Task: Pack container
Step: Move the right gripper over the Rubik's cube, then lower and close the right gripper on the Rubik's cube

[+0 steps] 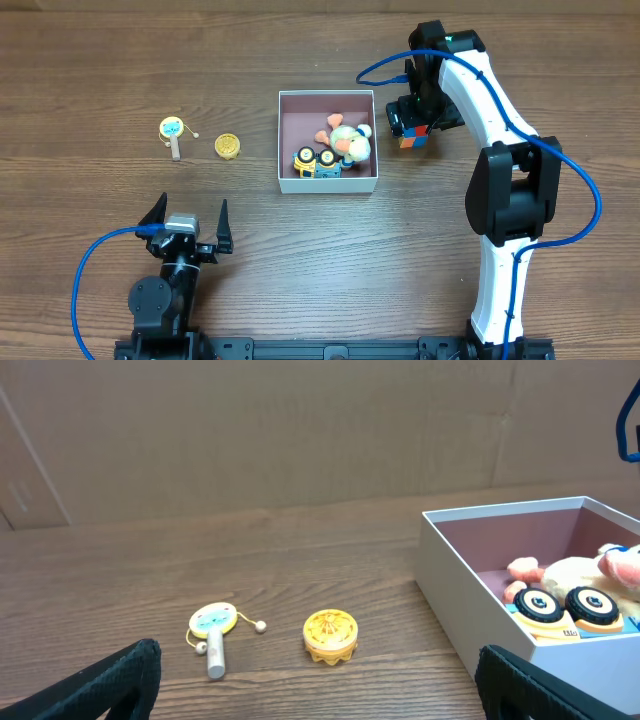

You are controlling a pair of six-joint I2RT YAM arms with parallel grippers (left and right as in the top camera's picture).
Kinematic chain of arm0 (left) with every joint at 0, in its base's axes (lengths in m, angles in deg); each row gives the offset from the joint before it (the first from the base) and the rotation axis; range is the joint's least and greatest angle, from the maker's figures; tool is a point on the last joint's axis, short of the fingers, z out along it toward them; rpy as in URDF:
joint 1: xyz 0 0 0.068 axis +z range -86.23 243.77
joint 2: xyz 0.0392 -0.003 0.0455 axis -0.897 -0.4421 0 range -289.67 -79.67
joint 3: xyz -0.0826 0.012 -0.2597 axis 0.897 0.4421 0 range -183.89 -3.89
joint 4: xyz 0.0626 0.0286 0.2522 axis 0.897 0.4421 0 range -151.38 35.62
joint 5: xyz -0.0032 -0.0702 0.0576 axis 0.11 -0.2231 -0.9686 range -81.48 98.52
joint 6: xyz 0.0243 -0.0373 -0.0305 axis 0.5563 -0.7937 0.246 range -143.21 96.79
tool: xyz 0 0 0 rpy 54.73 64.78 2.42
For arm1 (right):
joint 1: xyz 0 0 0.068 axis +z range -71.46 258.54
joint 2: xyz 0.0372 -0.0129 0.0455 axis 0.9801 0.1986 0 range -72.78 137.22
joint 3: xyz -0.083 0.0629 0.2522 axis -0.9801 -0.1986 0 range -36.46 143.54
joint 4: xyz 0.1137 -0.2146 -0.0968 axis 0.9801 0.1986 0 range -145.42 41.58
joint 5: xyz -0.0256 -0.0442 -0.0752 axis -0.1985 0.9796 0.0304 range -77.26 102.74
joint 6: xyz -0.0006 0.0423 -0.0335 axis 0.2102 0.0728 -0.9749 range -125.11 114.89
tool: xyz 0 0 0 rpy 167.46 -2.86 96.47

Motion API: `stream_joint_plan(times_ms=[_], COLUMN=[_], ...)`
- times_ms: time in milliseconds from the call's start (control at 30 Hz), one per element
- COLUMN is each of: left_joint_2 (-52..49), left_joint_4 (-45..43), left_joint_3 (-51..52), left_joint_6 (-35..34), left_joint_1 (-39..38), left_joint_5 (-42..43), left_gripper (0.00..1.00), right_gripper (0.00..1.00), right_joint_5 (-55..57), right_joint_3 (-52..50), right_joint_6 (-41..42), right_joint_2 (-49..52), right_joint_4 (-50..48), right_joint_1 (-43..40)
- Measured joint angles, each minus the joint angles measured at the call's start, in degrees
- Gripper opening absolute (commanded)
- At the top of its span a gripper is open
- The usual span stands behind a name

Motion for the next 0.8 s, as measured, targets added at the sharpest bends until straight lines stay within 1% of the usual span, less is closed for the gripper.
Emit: stream_joint_plan(times_ms=[200,400,800], left_joint_2=[0.0,0.0,0.0], left_joint_4=[0.0,0.0,0.0], left_joint_3=[0.0,0.0,0.0], left_joint_6=[0.0,0.0,0.0], left_joint_1=[0.0,0.0,0.0], left_joint_5=[0.0,0.0,0.0], left_gripper=[1.00,1.00,1.00], right_gripper=[1.00,1.00,0.98], right_joint_5=[0.0,0.0,-0.7], right_joint_3=[0.0,0.0,0.0], right_joint_6=[0.0,0.0,0.0], right_joint_2=[0.0,0.0,0.0], right_joint_4=[-0.7,-3.8,-4.3], right_joint_1=[0.0,0.0,0.0])
